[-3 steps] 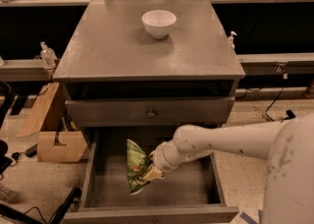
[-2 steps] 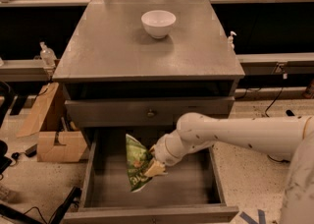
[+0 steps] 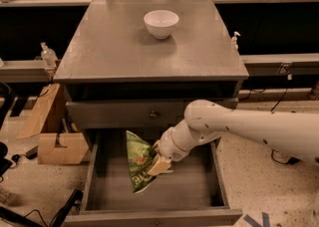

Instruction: Pick green jalapeno chip bag from middle drawer and place on counter

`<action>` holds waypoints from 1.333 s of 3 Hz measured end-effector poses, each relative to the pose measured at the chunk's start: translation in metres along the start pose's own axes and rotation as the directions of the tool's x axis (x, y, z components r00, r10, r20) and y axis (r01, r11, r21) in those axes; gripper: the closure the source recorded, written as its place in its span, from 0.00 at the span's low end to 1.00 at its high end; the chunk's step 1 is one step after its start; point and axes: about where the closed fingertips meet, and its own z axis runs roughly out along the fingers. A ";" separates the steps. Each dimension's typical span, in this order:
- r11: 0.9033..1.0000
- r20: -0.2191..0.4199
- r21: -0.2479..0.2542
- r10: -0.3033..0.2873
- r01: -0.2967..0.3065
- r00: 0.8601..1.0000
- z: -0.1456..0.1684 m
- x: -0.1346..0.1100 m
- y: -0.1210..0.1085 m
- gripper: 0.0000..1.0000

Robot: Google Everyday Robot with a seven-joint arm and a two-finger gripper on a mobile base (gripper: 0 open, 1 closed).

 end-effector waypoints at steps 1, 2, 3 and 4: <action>1.000 0.012 -0.009 -0.005 0.005 1.000 0.003 -0.003 -0.004 1.00; 1.000 0.026 -0.005 -0.021 0.021 0.999 -0.012 -0.040 -0.015 1.00; 0.999 -0.014 0.015 -0.052 0.053 0.999 -0.040 -0.093 -0.024 1.00; 0.995 -0.071 0.072 -0.070 0.075 0.995 -0.079 -0.164 -0.030 1.00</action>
Offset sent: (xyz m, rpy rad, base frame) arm 0.0356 0.0478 0.0892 0.0396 -0.0441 0.0234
